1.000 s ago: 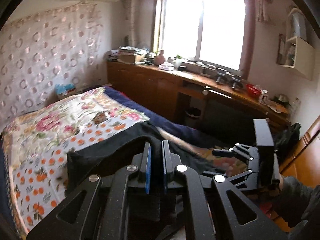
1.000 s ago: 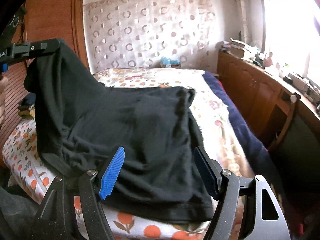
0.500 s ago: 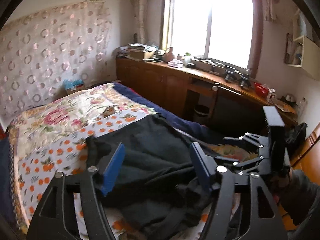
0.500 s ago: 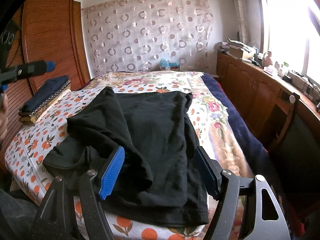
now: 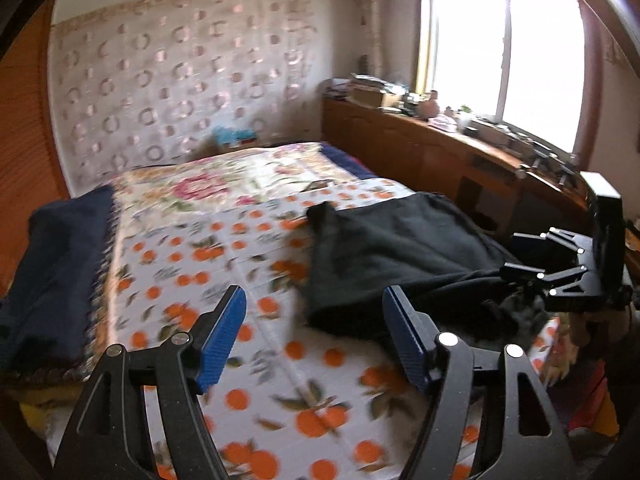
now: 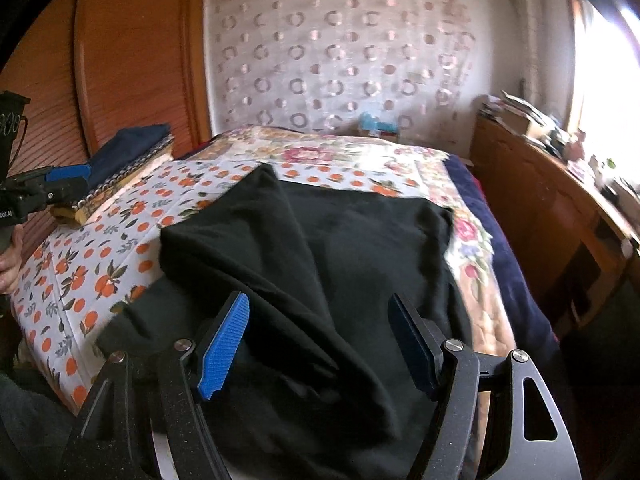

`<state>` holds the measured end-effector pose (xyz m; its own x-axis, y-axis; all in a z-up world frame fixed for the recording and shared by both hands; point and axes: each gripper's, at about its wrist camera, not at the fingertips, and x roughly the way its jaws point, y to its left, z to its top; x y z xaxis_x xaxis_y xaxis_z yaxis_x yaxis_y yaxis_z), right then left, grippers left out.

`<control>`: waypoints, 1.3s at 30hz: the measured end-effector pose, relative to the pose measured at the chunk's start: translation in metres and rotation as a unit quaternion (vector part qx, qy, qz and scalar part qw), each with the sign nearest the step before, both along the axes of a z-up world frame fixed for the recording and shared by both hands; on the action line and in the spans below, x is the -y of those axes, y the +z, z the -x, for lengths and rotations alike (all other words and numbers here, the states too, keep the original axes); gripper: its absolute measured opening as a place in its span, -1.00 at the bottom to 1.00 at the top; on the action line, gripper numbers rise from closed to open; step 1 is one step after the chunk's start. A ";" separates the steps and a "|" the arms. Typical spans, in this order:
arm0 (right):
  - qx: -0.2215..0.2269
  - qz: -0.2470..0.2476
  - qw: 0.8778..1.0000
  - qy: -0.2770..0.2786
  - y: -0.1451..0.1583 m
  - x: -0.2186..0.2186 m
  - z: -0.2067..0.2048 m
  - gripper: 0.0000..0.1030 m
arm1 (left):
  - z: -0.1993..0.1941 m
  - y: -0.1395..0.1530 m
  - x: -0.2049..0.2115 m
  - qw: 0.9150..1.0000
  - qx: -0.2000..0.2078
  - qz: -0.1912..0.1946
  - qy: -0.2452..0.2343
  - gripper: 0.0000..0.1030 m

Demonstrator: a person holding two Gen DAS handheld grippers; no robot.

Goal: Fold small clothes

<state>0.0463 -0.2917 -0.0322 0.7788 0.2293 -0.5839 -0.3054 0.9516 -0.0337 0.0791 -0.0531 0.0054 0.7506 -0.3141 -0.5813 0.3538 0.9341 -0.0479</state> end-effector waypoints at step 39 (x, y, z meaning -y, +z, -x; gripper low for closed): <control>-0.100 0.104 0.973 0.181 -0.033 -0.164 -0.132 0.43 | 0.015 -0.022 -0.066 0.998 0.005 0.008 0.068 0.39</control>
